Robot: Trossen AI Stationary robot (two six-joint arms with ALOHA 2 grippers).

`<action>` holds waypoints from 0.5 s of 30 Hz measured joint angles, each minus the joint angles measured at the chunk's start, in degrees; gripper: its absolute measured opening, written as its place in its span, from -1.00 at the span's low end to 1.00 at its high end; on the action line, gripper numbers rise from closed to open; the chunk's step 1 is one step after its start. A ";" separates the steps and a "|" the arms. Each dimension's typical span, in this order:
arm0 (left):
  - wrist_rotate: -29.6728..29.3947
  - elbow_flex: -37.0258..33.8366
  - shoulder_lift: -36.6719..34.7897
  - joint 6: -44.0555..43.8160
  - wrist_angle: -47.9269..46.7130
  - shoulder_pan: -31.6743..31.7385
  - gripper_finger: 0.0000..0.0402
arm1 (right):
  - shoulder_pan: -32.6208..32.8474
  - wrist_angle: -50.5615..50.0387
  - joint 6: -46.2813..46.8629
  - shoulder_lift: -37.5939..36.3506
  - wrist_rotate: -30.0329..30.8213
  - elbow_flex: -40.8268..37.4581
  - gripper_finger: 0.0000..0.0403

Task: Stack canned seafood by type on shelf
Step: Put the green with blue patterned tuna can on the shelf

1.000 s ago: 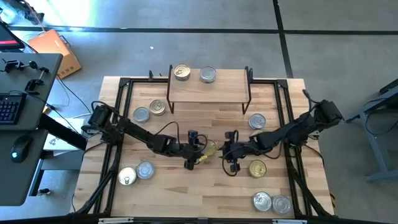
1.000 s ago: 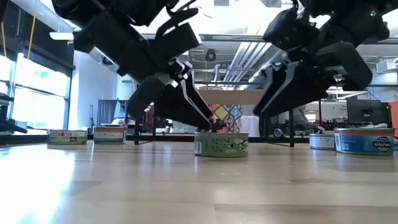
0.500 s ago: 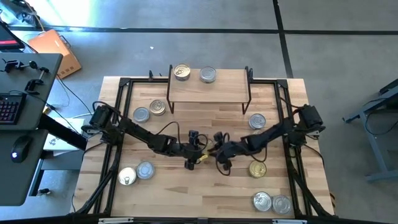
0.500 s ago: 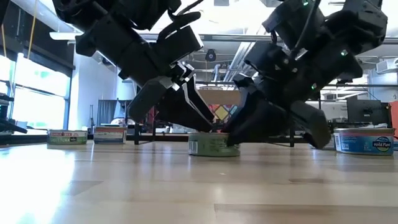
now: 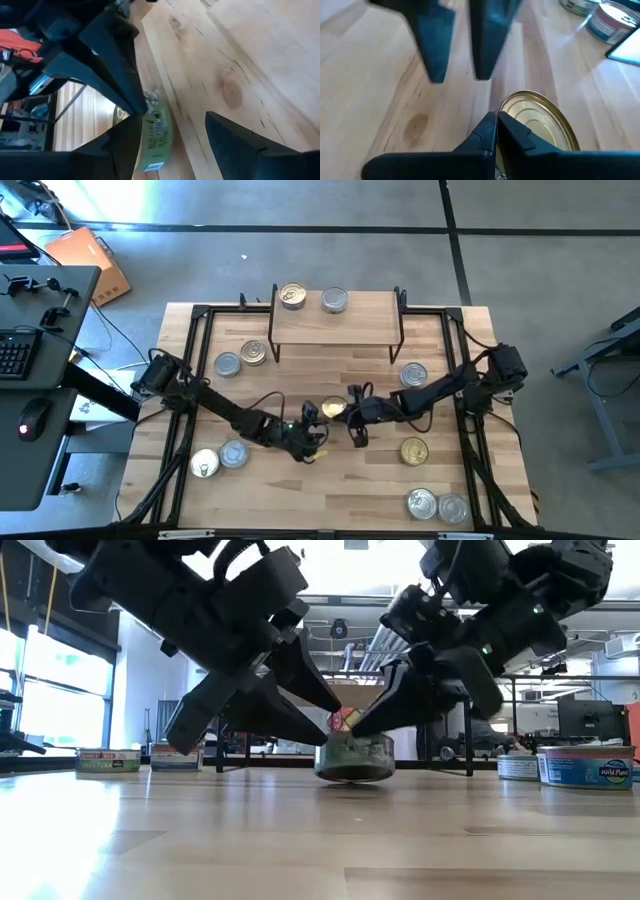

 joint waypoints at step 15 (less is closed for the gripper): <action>-3.58 0.04 5.13 -1.65 1.41 4.58 0.06 | -2.83 2.59 10.26 -0.37 -4.59 0.07 -1.00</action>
